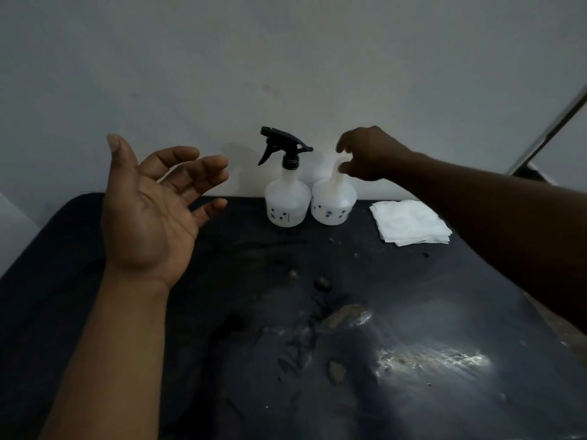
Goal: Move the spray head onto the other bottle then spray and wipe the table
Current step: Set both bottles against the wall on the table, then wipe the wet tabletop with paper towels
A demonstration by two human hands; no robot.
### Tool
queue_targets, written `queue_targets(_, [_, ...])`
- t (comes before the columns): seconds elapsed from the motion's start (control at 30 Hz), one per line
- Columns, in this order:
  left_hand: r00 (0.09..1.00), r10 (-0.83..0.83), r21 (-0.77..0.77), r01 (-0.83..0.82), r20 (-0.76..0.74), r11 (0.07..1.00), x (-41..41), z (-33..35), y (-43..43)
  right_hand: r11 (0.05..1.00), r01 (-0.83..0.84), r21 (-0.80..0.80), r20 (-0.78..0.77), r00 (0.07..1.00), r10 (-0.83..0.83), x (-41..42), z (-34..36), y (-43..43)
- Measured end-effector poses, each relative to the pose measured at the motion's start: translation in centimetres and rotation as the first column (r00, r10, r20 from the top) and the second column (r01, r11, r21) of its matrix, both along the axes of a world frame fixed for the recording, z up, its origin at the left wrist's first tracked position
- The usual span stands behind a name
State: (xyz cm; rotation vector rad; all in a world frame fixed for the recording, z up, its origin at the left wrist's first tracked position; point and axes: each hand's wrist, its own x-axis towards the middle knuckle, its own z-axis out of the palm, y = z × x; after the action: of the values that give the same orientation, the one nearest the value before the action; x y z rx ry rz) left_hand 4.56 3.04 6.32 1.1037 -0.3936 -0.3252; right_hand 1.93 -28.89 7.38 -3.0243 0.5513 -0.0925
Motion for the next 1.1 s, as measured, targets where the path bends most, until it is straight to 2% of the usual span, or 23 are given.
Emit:
queue_targets(0.13, [0.999, -0.045, 0.006, 0.045, 0.019, 0.999, -0.6, -0.1, -1.8, 1.0, -0.015, 0.026, 0.049, 0.999, 0.014, -1.6, 0.3, 0.4])
queue_targets(0.33, [0.985, -0.17, 0.012, 0.169, 0.03, 0.985, -3.0, -0.4, -6.8, 0.987, 0.049, 0.15, 0.189, 0.979, -0.077, -7.0, -0.5, -0.5])
queue_targets(0.6, [0.939, -0.343, 0.052, 0.341, 0.025, 0.939, -4.6, -3.0, -12.0, 0.929, 0.295, 0.224, 0.059, 0.947, -0.315, -11.7, -4.8, -6.9])
queue_targets(0.87, [0.909, -0.417, 0.081, 0.416, -0.011, 0.906, -3.5, -6.4, -14.8, 0.926, 0.337, 0.17, -0.092, 0.941, -0.326, -12.0, -10.6, -9.3])
queue_targets(1.1, [0.85, -0.519, -0.038, 0.518, -0.095, 0.855, -6.4, -6.2, -16.9, 0.909, 0.374, 0.182, -0.055, 0.927, -0.371, -11.4, -13.0, -8.9])
